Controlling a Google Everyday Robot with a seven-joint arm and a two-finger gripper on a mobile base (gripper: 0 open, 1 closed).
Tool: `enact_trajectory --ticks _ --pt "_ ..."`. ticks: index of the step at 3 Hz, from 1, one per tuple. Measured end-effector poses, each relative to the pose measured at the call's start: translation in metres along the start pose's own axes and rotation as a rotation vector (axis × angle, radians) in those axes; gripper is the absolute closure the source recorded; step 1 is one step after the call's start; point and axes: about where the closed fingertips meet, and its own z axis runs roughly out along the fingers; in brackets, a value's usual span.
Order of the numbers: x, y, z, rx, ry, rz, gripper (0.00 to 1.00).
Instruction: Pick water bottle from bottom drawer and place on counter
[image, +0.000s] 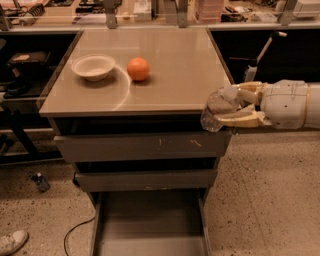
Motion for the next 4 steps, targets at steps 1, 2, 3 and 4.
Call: enact_trajectory --ticks 1,2,3,4 --pt "0.011 -0.03 0.008 -0.002 -0.031 0.042 1.0" --pt "0.007 -0.097 0.024 -0.023 -0.052 0.039 1.0" --pt "0.001 -0.104 0.023 -0.016 -0.058 0.028 1.0" --pt "0.0 -0.105 0.03 -0.051 -0.074 0.046 1.0"
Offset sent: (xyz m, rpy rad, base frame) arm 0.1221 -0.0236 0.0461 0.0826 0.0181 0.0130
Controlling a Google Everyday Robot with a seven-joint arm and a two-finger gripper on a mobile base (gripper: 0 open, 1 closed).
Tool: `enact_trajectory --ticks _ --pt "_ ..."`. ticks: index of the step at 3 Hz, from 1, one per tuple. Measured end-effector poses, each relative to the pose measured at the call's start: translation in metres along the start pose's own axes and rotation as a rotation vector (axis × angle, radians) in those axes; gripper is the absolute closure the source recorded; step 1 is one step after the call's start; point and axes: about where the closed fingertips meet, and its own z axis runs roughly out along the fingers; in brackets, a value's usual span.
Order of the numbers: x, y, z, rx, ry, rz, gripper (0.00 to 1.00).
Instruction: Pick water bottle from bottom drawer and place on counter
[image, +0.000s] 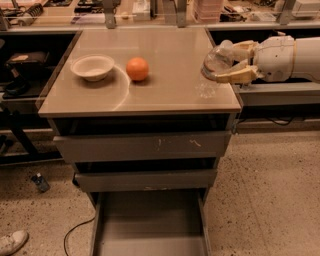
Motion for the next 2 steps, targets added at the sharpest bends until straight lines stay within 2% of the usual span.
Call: enact_trajectory --ticks 1,2 --pt "0.009 -0.012 0.011 -0.068 -0.043 0.094 1.0" --pt "0.008 -0.032 0.017 -0.126 -0.074 0.154 1.0"
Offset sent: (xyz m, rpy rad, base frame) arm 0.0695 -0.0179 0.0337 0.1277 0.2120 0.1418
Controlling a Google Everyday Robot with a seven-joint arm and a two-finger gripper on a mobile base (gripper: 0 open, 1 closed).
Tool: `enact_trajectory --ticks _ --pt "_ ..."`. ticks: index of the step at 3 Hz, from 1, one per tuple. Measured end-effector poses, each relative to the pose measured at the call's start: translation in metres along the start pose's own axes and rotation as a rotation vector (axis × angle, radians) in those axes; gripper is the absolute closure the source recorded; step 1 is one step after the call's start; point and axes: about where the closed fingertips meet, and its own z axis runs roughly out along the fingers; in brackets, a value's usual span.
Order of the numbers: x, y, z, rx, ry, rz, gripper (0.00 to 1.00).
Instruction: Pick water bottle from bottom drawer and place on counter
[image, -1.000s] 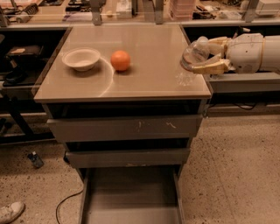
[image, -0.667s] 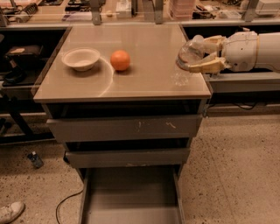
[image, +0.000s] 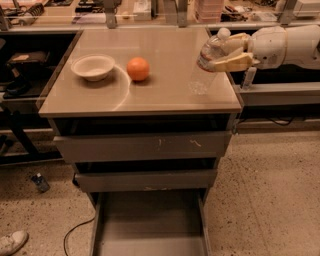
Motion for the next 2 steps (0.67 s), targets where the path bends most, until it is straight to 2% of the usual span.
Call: enact_trajectory --ticks 2 --pt "-0.0082 -0.0209 0.0117 -0.098 0.014 0.048 1.0"
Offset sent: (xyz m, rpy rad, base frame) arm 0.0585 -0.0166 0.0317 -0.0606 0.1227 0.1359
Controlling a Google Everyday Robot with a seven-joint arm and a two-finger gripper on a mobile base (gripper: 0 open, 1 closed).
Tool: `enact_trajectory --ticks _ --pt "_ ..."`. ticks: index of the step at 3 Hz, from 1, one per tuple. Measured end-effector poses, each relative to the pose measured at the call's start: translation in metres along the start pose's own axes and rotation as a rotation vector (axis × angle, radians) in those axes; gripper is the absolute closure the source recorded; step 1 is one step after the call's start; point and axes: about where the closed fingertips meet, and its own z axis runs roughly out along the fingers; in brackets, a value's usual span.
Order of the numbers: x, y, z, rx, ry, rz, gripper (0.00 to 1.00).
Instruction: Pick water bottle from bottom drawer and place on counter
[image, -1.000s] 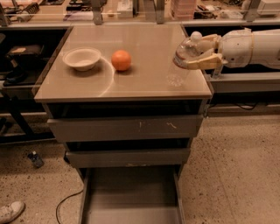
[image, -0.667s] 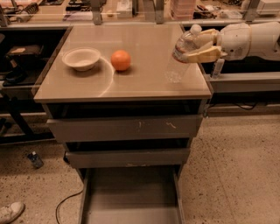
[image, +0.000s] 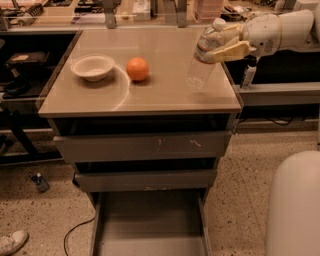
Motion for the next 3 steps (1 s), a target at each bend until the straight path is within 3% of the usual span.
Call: enact_trajectory --ticks 1,3 --pt "0.01 -0.001 0.01 -0.045 0.065 0.037 1.0" --pt "0.027 -0.008 0.028 -0.061 0.168 0.083 1.0"
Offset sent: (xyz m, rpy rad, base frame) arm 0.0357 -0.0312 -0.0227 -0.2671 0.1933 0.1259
